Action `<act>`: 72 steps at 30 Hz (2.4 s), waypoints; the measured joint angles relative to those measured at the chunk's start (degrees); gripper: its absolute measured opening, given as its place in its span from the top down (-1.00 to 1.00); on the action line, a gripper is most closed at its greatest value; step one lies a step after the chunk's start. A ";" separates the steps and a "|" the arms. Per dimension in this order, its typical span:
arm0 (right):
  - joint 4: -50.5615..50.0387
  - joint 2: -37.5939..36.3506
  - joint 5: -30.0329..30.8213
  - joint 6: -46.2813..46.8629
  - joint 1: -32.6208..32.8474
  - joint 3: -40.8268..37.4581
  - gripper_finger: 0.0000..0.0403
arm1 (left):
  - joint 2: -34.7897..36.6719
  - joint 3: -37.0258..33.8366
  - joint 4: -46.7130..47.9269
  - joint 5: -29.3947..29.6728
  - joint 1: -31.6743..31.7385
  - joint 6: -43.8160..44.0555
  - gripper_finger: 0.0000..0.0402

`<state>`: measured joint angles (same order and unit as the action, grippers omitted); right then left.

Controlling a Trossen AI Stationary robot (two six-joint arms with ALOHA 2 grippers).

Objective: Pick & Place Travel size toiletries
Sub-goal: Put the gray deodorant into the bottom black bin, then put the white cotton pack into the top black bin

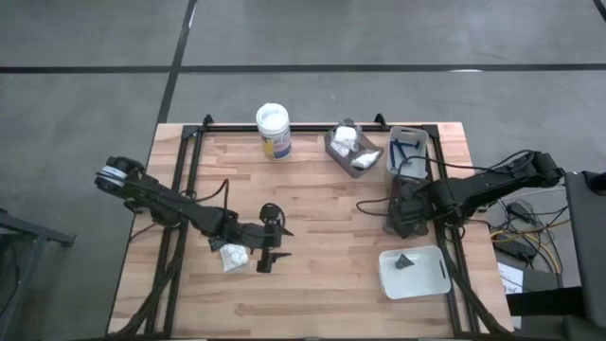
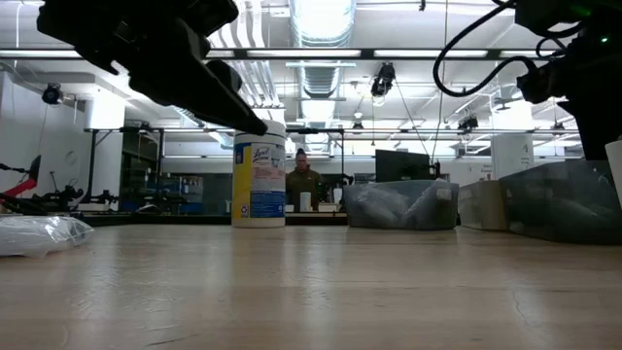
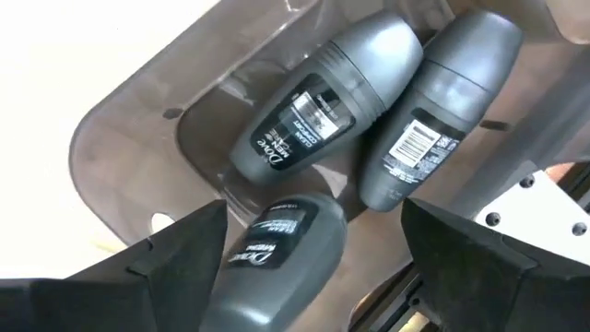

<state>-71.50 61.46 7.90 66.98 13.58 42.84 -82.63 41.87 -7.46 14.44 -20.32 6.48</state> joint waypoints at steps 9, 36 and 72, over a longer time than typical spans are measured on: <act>0.03 -4.45 6.52 -0.98 0.00 0.69 -0.67 | 4.49 0.07 3.62 -0.02 -0.81 3.08 -0.36; 43.99 -2.15 13.31 -28.19 0.13 0.62 -0.56 | 8.85 -0.02 31.02 -2.71 -9.19 27.32 -0.36; 57.29 11.03 13.16 -34.92 0.13 0.15 -0.09 | 8.83 -9.62 27.25 4.07 -12.68 35.13 0.46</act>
<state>-14.22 72.49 21.06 32.06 13.72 42.99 -73.80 32.25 19.79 18.51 -32.99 41.61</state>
